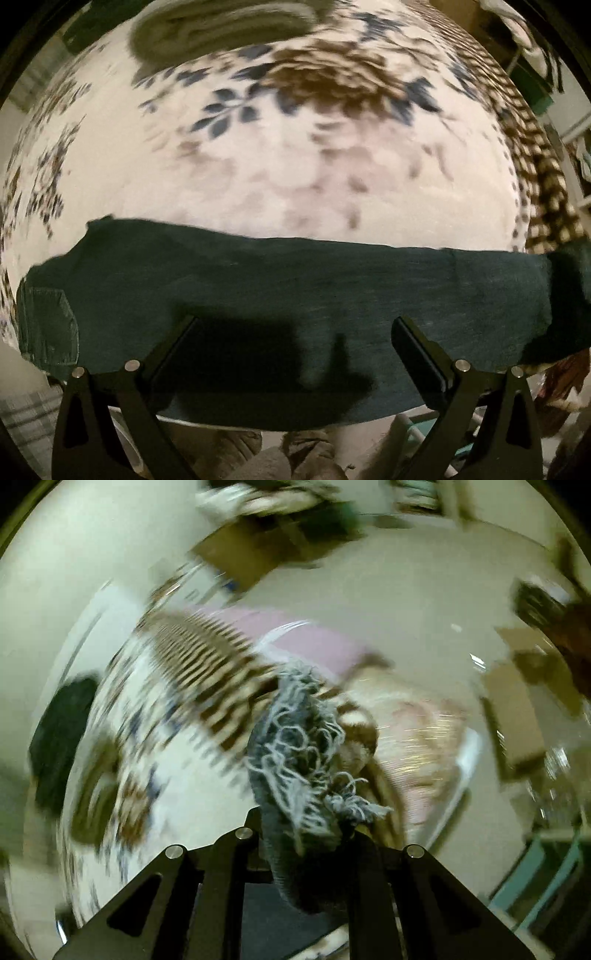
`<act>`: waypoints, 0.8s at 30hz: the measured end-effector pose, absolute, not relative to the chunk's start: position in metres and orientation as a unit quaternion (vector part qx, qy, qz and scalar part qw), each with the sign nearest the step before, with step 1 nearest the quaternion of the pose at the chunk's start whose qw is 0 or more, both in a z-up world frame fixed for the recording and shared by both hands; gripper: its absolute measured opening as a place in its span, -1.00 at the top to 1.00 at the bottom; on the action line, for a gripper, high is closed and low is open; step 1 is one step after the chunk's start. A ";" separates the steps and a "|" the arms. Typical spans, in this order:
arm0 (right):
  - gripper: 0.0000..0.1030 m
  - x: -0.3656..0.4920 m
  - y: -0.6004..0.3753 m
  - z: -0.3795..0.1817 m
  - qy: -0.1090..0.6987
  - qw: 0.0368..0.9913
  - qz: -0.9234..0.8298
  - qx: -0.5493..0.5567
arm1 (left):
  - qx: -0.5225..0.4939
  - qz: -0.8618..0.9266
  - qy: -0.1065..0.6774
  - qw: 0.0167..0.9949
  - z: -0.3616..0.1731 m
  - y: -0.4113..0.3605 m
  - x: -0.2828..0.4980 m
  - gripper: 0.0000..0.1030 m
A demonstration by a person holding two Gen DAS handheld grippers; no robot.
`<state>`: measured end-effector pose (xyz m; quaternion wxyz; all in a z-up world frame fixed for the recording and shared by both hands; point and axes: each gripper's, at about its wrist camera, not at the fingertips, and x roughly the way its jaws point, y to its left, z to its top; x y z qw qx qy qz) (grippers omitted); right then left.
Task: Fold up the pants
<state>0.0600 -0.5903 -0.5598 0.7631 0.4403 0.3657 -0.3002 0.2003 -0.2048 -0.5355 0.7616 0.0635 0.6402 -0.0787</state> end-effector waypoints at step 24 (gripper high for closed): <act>0.74 0.032 -0.711 -0.648 0.369 0.720 -0.265 0.525 | 0.092 -0.136 0.646 0.745 -0.546 -0.349 0.172 -1.00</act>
